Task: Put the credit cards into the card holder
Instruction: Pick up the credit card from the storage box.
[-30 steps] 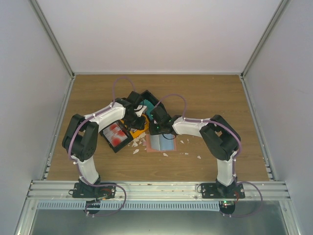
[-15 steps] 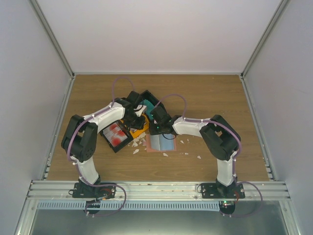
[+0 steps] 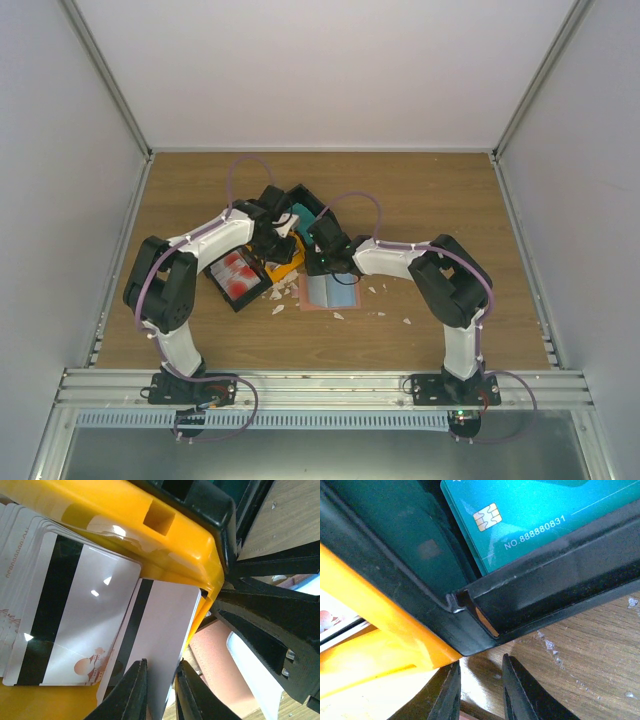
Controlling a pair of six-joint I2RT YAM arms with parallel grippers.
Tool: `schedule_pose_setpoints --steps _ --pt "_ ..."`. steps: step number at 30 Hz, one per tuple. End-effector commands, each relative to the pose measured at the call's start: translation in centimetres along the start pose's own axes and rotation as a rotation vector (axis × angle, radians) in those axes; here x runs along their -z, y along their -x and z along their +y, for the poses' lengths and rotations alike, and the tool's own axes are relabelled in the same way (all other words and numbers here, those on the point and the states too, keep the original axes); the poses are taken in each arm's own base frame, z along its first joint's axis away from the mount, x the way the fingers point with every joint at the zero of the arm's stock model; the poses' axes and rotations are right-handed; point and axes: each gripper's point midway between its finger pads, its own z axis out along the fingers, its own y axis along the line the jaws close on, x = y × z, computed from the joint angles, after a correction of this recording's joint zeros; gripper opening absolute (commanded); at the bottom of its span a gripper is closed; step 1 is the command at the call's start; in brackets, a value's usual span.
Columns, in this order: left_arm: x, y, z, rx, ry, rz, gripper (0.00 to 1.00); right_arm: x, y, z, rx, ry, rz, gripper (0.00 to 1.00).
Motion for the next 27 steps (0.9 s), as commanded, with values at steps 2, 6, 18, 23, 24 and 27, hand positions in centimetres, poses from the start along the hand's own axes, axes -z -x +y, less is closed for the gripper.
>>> schedule_pose_setpoints --steps 2,6,18,23,24,27 --pt "0.93 -0.31 -0.92 -0.002 -0.032 -0.012 0.18 0.12 0.25 -0.02 -0.009 0.008 -0.01 0.25" --pt "1.06 -0.27 -0.8 0.0 -0.025 -0.017 0.17 0.18 0.34 0.03 -0.009 0.009 -0.012 0.25" --pt "1.19 -0.47 -1.14 -0.002 -0.05 -0.022 0.16 0.09 0.19 0.04 -0.014 0.011 -0.005 0.25" --pt "1.35 -0.62 -1.23 -0.004 -0.053 -0.024 0.16 0.12 0.33 0.1 -0.014 0.013 -0.009 0.25" --pt "1.44 -0.59 -1.24 -0.004 -0.055 -0.026 0.16 0.15 0.39 0.16 -0.014 0.014 -0.01 0.25" --pt "1.77 -0.5 -1.38 -0.005 -0.063 -0.035 0.13 0.15 0.39 0.09 -0.015 0.012 -0.01 0.25"
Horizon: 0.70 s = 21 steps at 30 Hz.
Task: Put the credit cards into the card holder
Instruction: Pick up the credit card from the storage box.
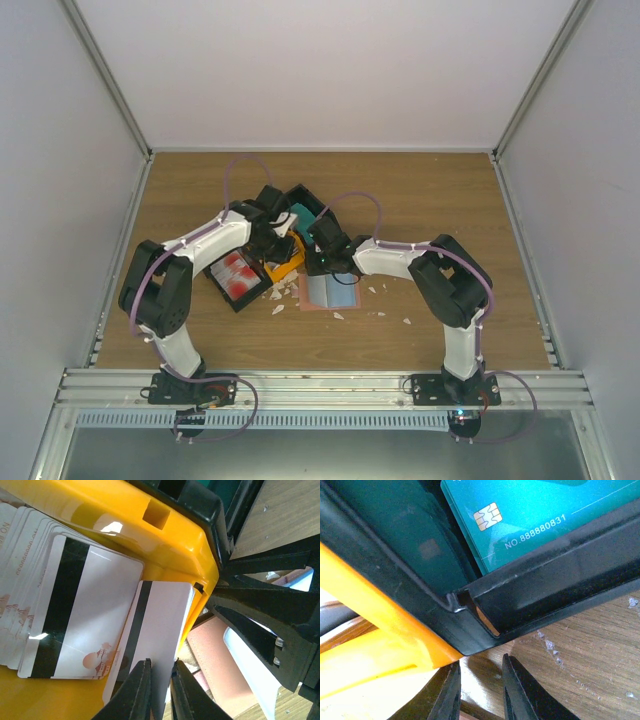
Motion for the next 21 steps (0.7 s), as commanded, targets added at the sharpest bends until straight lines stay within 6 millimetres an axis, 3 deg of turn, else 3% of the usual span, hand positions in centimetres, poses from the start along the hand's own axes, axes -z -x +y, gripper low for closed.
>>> schedule_pose_setpoints --steps 1,15,21 --pt "1.2 -0.4 -1.4 0.001 -0.061 -0.014 0.12 0.2 0.4 0.1 -0.014 0.011 -0.011 0.25" --pt "2.3 0.2 0.3 0.028 -0.006 -0.077 0.05 0.5 1.0 0.4 -0.017 0.019 -0.024 0.25" --pt "3.4 1.1 1.3 0.045 0.036 -0.14 0.0 1.7 2.2 0.4 -0.017 0.019 -0.065 0.27"
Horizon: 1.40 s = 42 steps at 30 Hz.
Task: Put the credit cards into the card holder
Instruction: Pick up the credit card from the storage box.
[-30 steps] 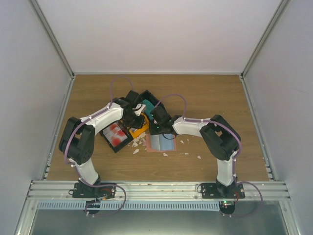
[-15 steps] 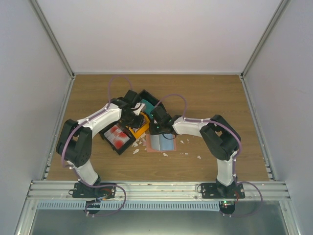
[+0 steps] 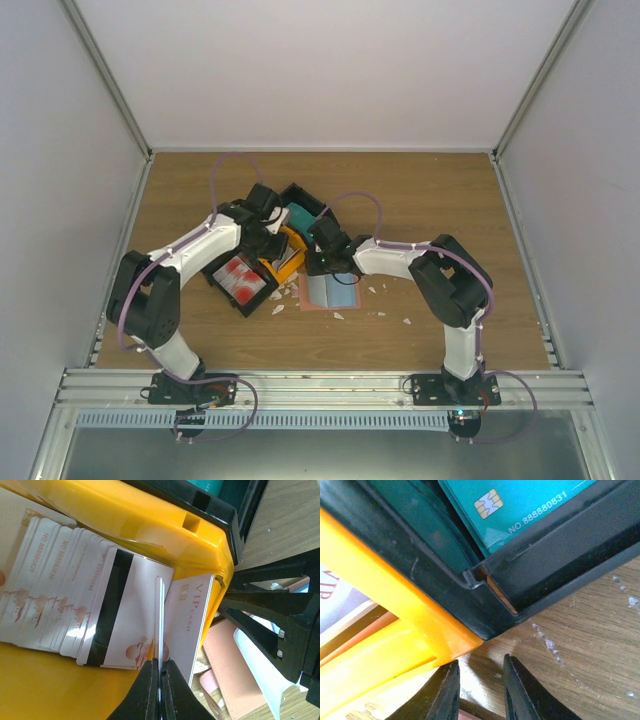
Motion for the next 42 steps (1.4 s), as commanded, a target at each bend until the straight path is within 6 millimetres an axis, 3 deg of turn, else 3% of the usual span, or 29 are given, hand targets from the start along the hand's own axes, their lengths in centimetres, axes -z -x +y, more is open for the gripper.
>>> schedule_pose_setpoints --steps 1,7,11,16,21,24,28,31,37,39,42 --pt "1.6 0.9 0.3 0.025 0.01 -0.075 0.0 2.0 2.5 0.5 -0.012 0.023 -0.074 0.28" --pt "3.4 2.1 2.1 0.076 0.066 -0.176 0.0 4.9 4.5 1.4 0.006 0.108 -0.144 0.37" --pt "5.9 3.0 2.1 0.113 0.043 -0.277 0.0 8.1 6.0 3.1 0.042 0.265 -0.224 0.38" --pt "10.0 4.5 -0.6 0.129 -0.149 -0.41 0.0 12.6 7.7 5.8 0.085 0.507 -0.326 0.44" --pt "14.7 5.6 -3.3 0.16 -0.39 -0.522 0.0 14.9 8.0 8.8 0.087 0.745 -0.291 0.6" --pt "16.2 5.7 -4.5 0.165 -0.502 -0.547 0.0 16.3 8.4 10.1 0.096 0.846 -0.296 0.67" --pt "17.1 5.5 -5.1 0.17 -0.588 -0.54 0.0 17.7 8.7 11.3 0.1 0.942 -0.3 0.67" --pt "17.7 5.1 -5.7 0.171 -0.666 -0.532 0.0 17.7 8.7 11.8 0.08 0.986 -0.274 0.6" --pt "18.3 4.5 -6.1 0.145 -0.7 -0.534 0.03 18.2 8.7 12.0 0.023 1.057 -0.272 0.21" --pt "18.2 4.3 -6.0 0.145 -0.693 -0.526 0.08 18.4 8.7 12.0 0.012 1.07 -0.276 0.02" --pt "18.0 4.1 -5.1 0.159 -0.637 -0.534 0.28 18.7 8.7 12.1 0.012 1.079 -0.279 0.01"
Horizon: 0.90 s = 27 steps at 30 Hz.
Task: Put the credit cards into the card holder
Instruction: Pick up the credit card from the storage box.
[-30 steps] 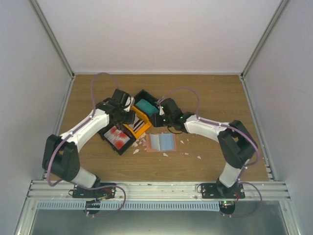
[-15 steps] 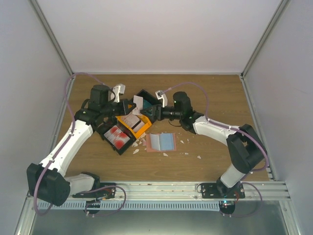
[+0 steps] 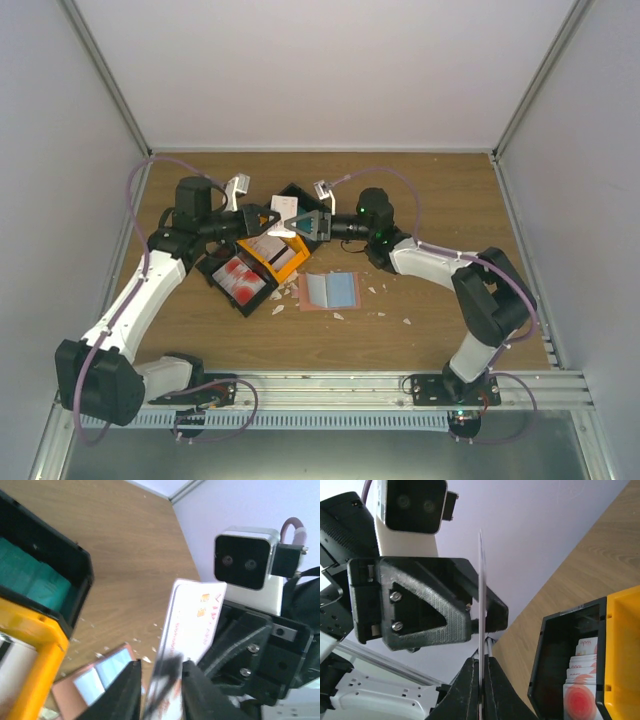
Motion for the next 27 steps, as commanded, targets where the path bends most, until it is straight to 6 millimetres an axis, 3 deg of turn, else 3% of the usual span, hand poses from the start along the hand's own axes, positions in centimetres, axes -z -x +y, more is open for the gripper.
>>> schedule_pose_setpoints --steps 1,3,6,14,19,24,27 --pt "1.2 0.0 -1.7 -0.056 -0.031 -0.018 0.32 0.2 0.3 0.3 -0.005 0.025 -0.029 0.01" --pt "1.5 0.2 -1.0 -0.062 0.003 -0.031 0.38 0.4 0.2 0.5 0.002 0.031 -0.027 0.01" --pt "1.8 0.3 -0.1 -0.059 0.039 -0.034 0.39 0.5 0.1 0.8 0.009 0.046 -0.019 0.01" --pt "2.0 -0.3 1.1 -0.065 0.042 -0.001 0.28 0.9 -0.3 1.4 0.001 0.087 -0.004 0.01" --pt "1.4 -1.3 1.3 -0.063 0.007 0.041 0.15 0.9 -0.5 2.1 -0.002 0.123 0.016 0.01" --pt "1.4 -1.7 0.8 -0.074 -0.031 0.051 0.17 0.9 -0.7 2.3 -0.005 0.129 0.027 0.0" --pt "2.2 -0.7 1.4 -0.084 0.053 -0.011 0.17 0.8 -0.4 1.8 -0.008 0.1 0.016 0.01"
